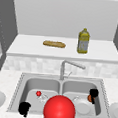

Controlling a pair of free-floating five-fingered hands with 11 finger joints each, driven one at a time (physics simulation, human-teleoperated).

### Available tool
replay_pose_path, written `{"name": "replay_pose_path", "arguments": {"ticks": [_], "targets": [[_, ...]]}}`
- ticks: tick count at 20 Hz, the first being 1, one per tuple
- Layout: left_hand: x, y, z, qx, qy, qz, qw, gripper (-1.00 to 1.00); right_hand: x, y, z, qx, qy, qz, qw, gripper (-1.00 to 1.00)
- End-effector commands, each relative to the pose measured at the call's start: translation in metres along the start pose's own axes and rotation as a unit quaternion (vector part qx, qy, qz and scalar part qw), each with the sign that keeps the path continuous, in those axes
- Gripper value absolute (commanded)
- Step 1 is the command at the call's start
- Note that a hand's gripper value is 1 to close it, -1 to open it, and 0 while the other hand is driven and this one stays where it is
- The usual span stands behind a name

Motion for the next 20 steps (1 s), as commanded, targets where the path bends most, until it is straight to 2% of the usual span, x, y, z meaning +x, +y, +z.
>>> {"name": "replay_pose_path", "arguments": {"ticks": [1, 6, 8, 13, 20], "targets": [[0.0, 0.0, 0.0, 0.0, 0.0, 0.0, 1.0, 0.0, 0.034, 0.023, -0.012, -0.001, 0.005, 0.012, 0.9999, 1.0], [0.0, 0.0, 0.0, 0.0, 0.0, 0.0, 1.0, 0.0, 0.073, 0.054, -0.035, -0.005, 0.0, 0.028, 0.9996, 1.0], [0.0, 0.0, 0.0, 0.0, 0.0, 0.0, 1.0, 0.0, 0.066, 0.067, -0.051, -0.006, -0.026, 0.032, 0.9991, 1.0], [0.0, 0.0, 0.0, 0.0, 0.0, 0.0, 1.0, 0.0, 0.081, 0.1, -0.084, -0.004, -0.092, 0.037, 0.9951, 1.0], [0.0, 0.0, 0.0, 0.0, 0.0, 0.0, 1.0, 0.0, 0.085, 0.146, -0.127, -0.003, -0.134, 0.037, 0.9903, 1.0]]}}
